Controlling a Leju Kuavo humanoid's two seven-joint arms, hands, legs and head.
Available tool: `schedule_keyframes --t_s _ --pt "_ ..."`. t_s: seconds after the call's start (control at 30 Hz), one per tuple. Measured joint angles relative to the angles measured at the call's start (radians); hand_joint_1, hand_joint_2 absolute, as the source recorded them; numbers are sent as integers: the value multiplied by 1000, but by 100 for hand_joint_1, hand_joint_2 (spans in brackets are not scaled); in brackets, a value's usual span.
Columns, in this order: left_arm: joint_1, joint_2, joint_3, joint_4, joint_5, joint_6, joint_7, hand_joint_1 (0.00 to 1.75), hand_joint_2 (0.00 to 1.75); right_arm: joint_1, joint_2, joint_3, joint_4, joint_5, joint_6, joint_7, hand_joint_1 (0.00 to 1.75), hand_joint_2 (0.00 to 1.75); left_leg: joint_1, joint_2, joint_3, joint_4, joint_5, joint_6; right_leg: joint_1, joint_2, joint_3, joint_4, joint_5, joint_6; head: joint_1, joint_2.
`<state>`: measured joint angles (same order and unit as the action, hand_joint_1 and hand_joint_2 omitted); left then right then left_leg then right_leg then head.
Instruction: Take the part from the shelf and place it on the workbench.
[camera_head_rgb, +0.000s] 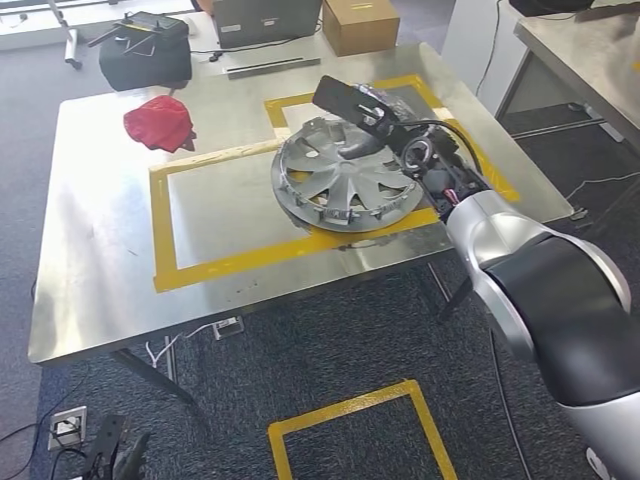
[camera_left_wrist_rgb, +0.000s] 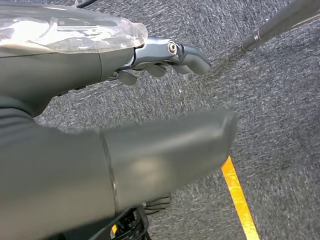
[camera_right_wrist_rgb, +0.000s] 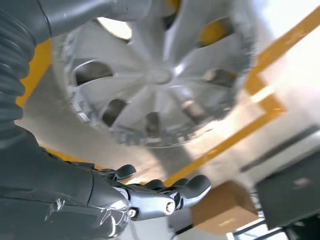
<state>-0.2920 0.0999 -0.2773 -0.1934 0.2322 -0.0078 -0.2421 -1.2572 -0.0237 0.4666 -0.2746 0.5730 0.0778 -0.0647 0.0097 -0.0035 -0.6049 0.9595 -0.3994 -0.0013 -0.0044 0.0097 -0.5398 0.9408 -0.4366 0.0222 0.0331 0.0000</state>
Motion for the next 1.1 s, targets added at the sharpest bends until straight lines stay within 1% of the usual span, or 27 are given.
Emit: schedule_keyframes --t_s 0.07,0.1,0.13,0.23,0.27,0.3,0.4,0.5,0.57,0.63,0.77,0.83,0.93,1.1 --pt "2 1 0 0 8 5 0 0 44 -19 14 -35 -5 -63 61 -54 0 175 0 0 0 0 0 0 0 0 0 0 0 0 0 0" --pt "4 2 0 0 15 7 0 0 0 -28 23 -54 -9 -103 111 -78 0 175 0 0 0 0 0 0 1 0 0 0 0 0 0 0" --pt "6 4 0 0 23 7 0 0 0 -37 32 -72 -13 -151 178 -99 0 175 0 0 0 0 0 0 1 0 0 0 0 0 0 0" --pt "19 10 0 0 47 0 -6 0 0 -47 57 -123 -35 -313 426 -138 0 175 0 0 1 0 0 0 1 0 0 0 0 0 0 0" --pt "23 13 0 0 51 -2 -8 0 0 -47 63 -139 -44 -350 479 -142 0 175 0 0 1 -1 0 0 1 0 0 0 0 0 0 0" --pt "26 14 0 0 54 -4 -10 0 0 -47 70 -152 -51 -372 509 -143 0 175 0 0 1 -1 0 0 1 0 0 0 -1 -1 0 0" --pt "32 17 0 0 58 -4 -13 0 0 -43 83 -179 -69 -423 553 -145 0 175 2 -2 1 -1 0 0 1 -2 1 0 -2 -1 -1 0" --pt "40 20 1 0 68 -2 -16 0 0 -17 86 -189 -104 -556 621 -126 0 175 2 -3 1 -1 0 0 1 -3 2 0 -2 -1 0 0" --pt "47 22 2 0 75 0 -18 0 0 16 87 -189 -141 -685 651 -89 0 87 2 -2 2 -1 0 0 1 -2 2 0 -2 -1 2 0" --pt "53 25 3 0 81 3 -20 0 0 56 84 -183 -188 -839 660 -37 0 0 1 -1 3 -1 0 0 0 -1 2 -1 -2 -1 2 0" --pt "66 28 3 0 90 11 -21 0 0 152 50 -149 -322 -1150 626 53 0 0 1 0 4 0 -1 0 0 0 3 -1 -2 -1 1 0" --pt "72 29 3 0 93 15 -21 0 0 206 26 -126 -399 -1242 596 74 0 0 1 0 4 0 -1 0 0 0 3 -1 -2 -1 0 0" --pt "79 31 3 0 100 20 -22 0 0 278 -7 -96 -500 -1286 563 77 0 0 1 0 4 -1 -1 0 0 0 3 -1 -2 -1 1 0" --pt "82 35 3 0 107 23 -23 0 0 381 -43 -63 -631 -1284 534 58 0 0 0 3 5 -1 -1 -1 0 2 3 -1 -2 -1 1 0"
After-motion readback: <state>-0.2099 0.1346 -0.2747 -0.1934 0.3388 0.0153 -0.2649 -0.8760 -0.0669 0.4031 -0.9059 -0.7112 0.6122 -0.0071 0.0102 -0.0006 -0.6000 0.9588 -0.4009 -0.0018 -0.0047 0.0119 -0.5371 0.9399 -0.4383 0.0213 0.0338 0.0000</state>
